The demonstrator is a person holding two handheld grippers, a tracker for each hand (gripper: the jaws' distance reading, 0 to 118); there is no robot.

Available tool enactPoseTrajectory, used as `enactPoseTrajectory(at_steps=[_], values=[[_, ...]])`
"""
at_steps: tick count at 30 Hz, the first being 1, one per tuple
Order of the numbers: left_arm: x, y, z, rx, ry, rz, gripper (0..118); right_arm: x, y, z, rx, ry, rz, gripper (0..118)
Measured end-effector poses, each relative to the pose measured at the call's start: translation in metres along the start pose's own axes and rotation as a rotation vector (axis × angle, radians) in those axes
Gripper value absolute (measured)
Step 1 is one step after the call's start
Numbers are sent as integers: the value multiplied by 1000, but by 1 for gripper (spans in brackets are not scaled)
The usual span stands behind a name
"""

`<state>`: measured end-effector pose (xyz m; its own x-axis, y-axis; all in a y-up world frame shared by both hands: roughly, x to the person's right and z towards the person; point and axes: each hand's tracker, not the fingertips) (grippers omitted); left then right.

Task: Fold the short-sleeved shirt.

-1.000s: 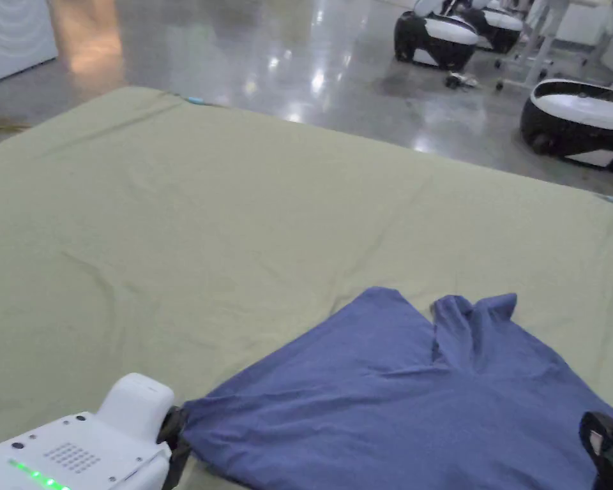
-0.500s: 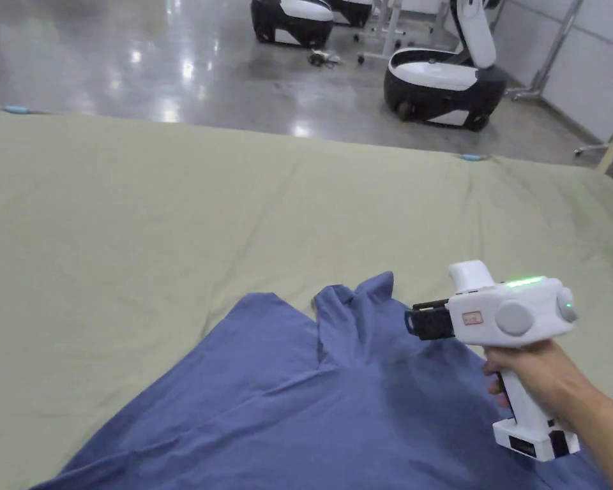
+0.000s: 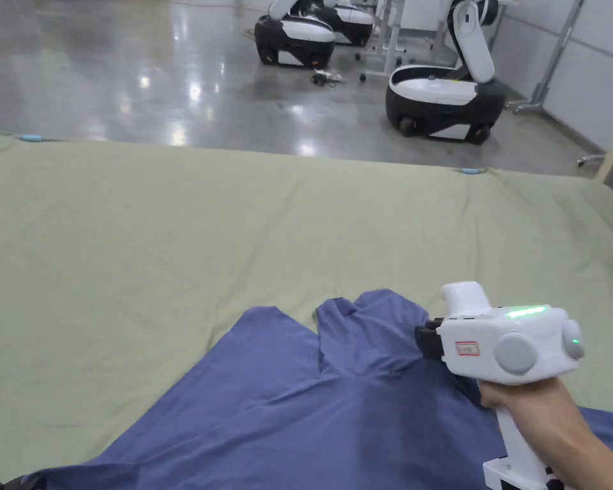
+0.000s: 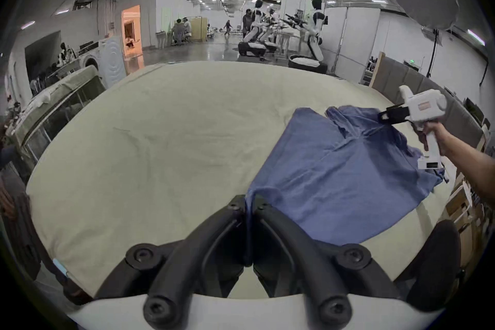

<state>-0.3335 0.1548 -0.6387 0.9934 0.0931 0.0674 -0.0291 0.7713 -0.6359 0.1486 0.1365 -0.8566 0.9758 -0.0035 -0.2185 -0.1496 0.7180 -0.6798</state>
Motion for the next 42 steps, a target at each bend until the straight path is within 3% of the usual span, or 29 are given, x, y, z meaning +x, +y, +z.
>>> enactPoseTrajectory(at_steps=[7,12,15,19,23,27,35,42], values=[[-16,99,-29,43,-42,18,1,13,81,119,215,9,0,7],[-16,201,-16,188,-93,22,1,35,153,215,382,2,-4,7],[-3,263,4,276,-38,-34,1,52,192,260,487,-67,26,7],[6,336,26,363,-27,-37,1,72,237,309,578,-93,-10,7],[15,401,46,449,80,-104,1,88,282,349,691,-108,-67,7],[17,456,78,546,80,-78,1,89,322,381,792,-150,-62,7],[21,509,101,630,185,-118,1,82,355,377,848,-127,-96,7],[6,468,21,491,189,-83,1,86,331,295,729,-133,-128,7]])
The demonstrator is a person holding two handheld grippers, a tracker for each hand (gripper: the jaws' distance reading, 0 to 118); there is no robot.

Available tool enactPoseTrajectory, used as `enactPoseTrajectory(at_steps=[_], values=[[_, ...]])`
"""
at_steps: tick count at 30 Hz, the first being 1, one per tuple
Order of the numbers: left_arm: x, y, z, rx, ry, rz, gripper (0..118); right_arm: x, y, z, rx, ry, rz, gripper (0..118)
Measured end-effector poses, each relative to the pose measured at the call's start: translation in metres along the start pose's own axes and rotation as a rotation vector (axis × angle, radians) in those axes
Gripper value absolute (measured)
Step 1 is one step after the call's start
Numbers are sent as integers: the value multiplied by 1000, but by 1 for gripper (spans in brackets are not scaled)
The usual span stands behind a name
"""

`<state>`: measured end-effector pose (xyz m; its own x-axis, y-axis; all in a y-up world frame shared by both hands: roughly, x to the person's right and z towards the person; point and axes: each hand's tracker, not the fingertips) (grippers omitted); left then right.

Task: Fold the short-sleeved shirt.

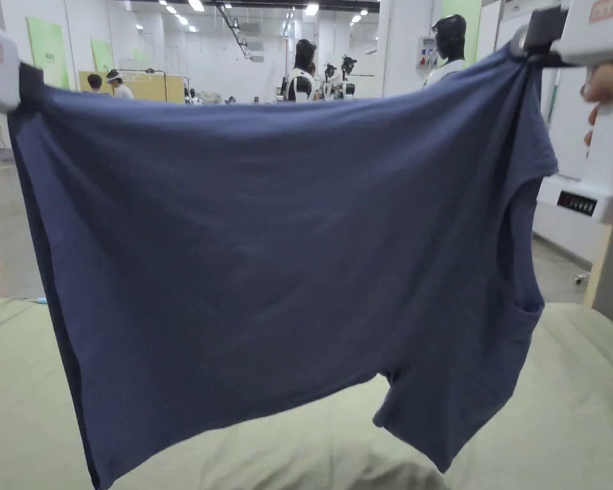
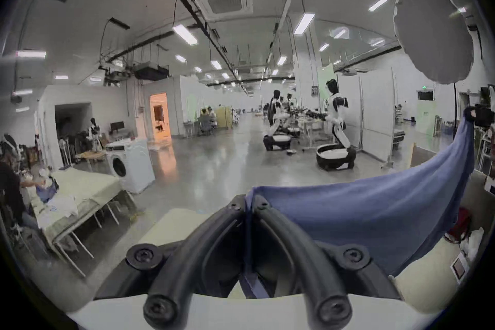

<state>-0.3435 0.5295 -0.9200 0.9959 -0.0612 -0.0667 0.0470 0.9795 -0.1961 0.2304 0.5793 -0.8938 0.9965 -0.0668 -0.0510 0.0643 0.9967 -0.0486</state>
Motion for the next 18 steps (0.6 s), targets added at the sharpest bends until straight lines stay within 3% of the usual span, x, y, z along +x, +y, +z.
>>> enactPoseTrajectory(at_steps=[3,10,18], values=[[3,-58,-19,-47,-30,88,1,7,-53,-25,-72,-18,-37,7],[6,-132,-28,-122,-60,125,1,14,-118,-12,-132,-14,-62,7],[2,-170,61,-178,-84,107,1,18,-138,83,-168,7,-69,7]])
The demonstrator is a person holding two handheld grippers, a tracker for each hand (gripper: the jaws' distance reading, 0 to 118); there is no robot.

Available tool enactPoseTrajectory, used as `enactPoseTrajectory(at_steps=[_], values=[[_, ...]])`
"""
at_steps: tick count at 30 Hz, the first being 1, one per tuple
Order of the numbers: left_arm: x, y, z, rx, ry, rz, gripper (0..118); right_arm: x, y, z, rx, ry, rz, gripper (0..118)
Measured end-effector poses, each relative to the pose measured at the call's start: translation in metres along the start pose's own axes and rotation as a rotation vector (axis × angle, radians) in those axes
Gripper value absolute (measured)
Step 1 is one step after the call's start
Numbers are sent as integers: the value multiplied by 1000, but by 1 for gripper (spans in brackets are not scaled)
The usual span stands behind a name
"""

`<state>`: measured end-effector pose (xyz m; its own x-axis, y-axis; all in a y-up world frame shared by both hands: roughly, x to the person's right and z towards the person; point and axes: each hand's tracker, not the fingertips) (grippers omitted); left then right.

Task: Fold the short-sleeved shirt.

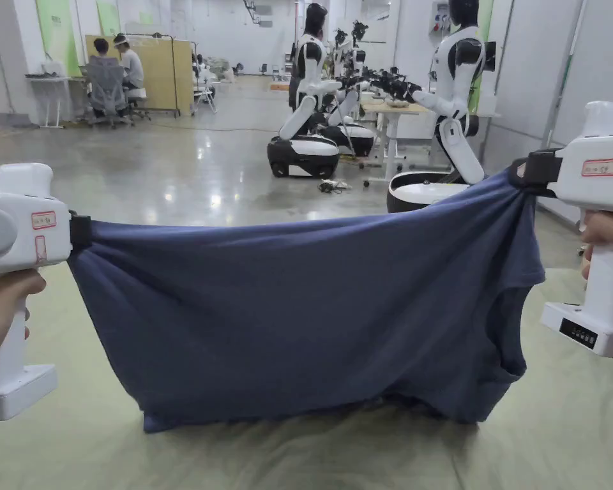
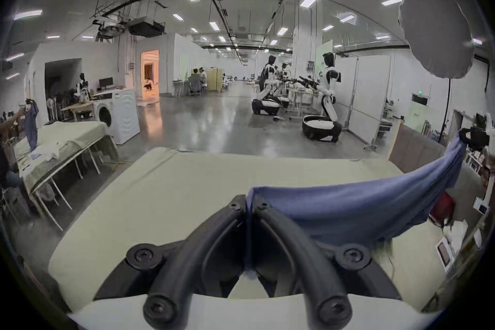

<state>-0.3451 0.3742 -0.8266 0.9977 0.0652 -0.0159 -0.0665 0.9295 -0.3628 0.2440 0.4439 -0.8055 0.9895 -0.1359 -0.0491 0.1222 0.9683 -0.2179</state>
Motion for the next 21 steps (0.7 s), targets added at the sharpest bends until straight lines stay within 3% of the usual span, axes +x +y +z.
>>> enactPoseTrajectory(at_steps=[7,14,17,21], values=[[-7,-81,98,-80,-38,-10,1,10,-57,92,-71,30,31,7],[-20,-209,153,-251,-52,-55,1,15,-186,164,-267,87,95,7],[-21,-264,159,-343,-52,-74,1,18,-258,179,-365,94,70,7],[-23,-322,155,-452,-16,-85,1,26,-344,196,-478,18,11,7]])
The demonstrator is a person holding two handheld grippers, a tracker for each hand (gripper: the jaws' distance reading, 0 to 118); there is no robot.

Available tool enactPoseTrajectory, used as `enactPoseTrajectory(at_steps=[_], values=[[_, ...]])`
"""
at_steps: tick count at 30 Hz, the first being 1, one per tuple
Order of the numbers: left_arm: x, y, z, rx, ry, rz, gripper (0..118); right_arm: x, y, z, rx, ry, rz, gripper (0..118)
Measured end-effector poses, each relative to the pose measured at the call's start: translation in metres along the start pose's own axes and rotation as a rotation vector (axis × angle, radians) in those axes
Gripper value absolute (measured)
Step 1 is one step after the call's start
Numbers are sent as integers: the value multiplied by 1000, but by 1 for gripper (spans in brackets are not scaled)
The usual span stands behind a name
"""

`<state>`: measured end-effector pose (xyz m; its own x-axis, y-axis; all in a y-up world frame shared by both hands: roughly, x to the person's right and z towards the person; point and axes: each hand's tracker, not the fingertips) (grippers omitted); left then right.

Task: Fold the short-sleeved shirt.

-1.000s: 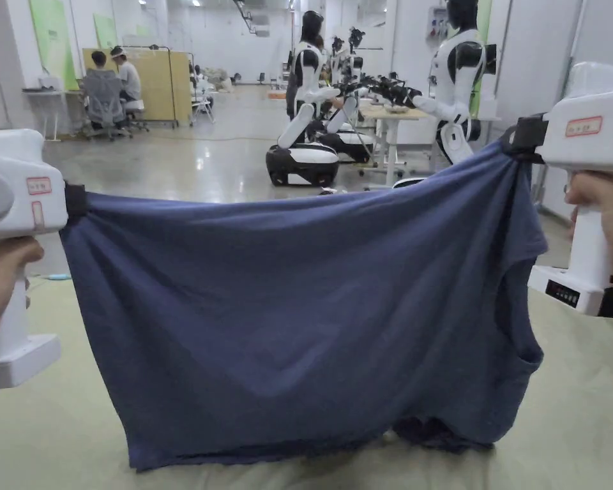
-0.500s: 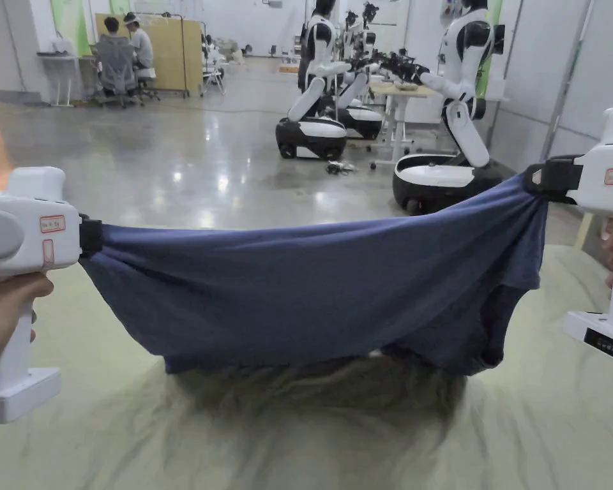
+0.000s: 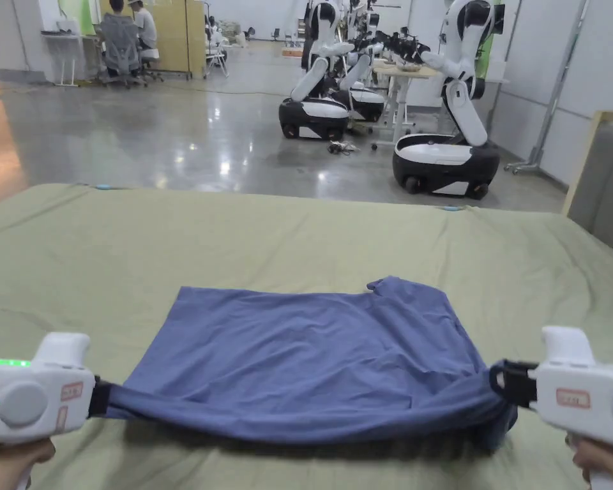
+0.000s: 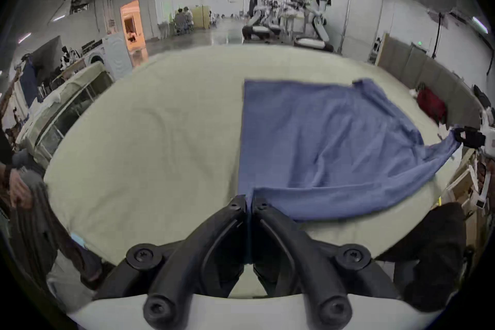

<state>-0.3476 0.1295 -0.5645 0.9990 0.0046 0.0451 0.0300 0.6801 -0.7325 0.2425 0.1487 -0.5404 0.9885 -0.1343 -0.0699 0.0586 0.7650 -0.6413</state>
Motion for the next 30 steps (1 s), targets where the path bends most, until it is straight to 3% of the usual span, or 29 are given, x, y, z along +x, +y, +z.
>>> enactPoseTrajectory(at_steps=[3,9,10,11,12,13,14,17,21,22,24,27,28,30], values=[[-3,-22,-12,-34,7,25,1,12,-30,-15,-49,-37,-71,7],[-5,-27,-12,-37,-20,55,4,21,-42,-22,-57,-45,-97,7],[-5,-27,-11,-25,-23,53,20,21,-42,-22,-54,-45,-95,11],[-5,-25,-8,-20,-26,46,56,21,-42,-22,-49,-50,-92,25],[-4,-22,-3,-24,-20,40,101,20,-40,-18,-40,-54,-80,48],[-1,-21,5,-23,-16,24,118,16,-37,-10,-23,-69,-54,82],[2,-22,20,39,-14,-1,115,11,-34,1,13,-82,-12,93],[23,-20,71,263,7,-16,116,-25,-26,52,237,-126,92,93],[59,-30,121,586,43,-14,116,-63,-26,108,569,-129,29,92],[66,-35,130,638,55,-25,115,-71,-28,115,594,-148,15,82],[74,-48,146,683,80,-20,109,-80,-36,120,621,-210,18,34],[69,-54,149,584,-42,17,105,-91,-45,121,610,-207,14,11],[65,-58,153,553,-42,-10,84,-92,-48,123,594,-186,13,6],[63,-64,153,521,75,-49,18,-93,-55,128,569,-106,0,6]])
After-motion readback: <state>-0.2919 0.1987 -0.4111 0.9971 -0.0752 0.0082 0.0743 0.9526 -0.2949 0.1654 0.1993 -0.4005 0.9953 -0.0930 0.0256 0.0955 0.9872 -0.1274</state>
